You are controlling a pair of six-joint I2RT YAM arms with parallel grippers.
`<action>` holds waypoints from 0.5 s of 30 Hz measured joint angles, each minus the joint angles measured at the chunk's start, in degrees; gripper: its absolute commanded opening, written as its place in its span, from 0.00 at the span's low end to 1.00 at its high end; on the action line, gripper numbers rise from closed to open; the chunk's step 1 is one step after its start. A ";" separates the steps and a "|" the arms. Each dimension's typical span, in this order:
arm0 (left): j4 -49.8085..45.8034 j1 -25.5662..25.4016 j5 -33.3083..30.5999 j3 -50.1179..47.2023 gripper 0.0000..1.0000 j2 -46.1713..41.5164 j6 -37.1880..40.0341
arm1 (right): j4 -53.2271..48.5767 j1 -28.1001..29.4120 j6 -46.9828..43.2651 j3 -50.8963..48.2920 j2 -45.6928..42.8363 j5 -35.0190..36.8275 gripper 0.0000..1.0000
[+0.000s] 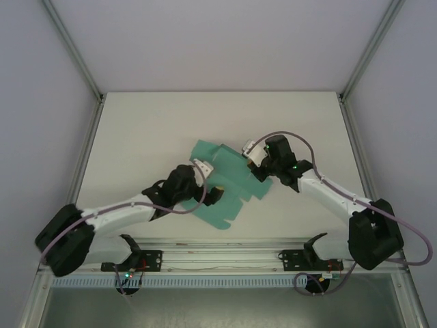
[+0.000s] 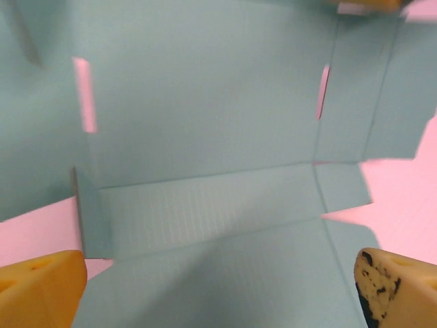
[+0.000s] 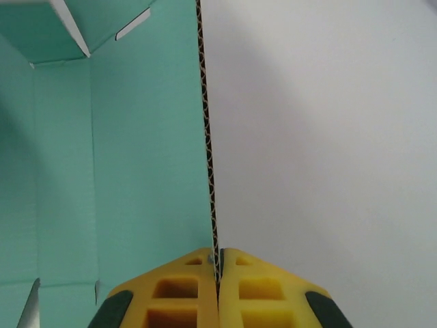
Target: Assemble paper box
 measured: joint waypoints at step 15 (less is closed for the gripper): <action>-20.13 14.45 -11.61 11.10 1.00 -6.97 -25.33 | 31.80 14.08 -31.93 -9.73 6.23 28.48 0.00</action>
